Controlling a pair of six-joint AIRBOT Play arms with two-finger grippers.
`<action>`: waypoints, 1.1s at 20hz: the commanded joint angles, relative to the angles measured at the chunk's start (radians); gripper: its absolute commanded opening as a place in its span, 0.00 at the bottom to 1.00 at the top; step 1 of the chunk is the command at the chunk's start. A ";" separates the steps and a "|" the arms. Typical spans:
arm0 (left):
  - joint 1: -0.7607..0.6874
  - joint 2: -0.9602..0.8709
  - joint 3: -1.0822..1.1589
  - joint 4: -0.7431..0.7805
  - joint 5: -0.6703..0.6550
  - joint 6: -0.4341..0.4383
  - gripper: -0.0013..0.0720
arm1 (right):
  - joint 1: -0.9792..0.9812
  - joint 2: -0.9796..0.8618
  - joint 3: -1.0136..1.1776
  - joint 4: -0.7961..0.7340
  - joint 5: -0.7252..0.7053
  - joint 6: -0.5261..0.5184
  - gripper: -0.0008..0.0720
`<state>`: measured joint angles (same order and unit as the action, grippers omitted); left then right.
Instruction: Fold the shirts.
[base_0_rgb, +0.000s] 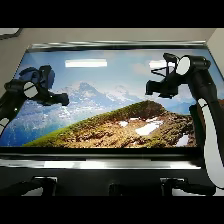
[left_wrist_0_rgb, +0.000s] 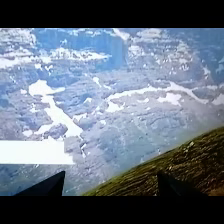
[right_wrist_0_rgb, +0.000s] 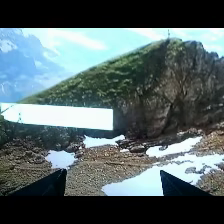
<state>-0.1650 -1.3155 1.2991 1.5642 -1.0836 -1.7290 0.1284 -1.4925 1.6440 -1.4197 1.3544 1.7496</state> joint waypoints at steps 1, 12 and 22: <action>0.086 -0.032 0.056 0.031 0.291 -0.056 1.00 | 0.001 0.000 0.000 0.013 -0.074 -0.002 0.96; 0.802 -0.588 0.383 -0.691 0.226 -0.226 1.00 | 0.001 0.000 0.000 0.024 -0.080 -0.002 0.95; 0.600 -0.773 0.438 -0.956 0.642 -0.195 0.99 | 0.002 0.000 0.000 0.059 -0.053 0.077 0.95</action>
<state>0.4828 -2.0327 1.7054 0.6792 -0.5400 -1.9293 0.1287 -1.4925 1.6440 -1.3762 1.2793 1.8008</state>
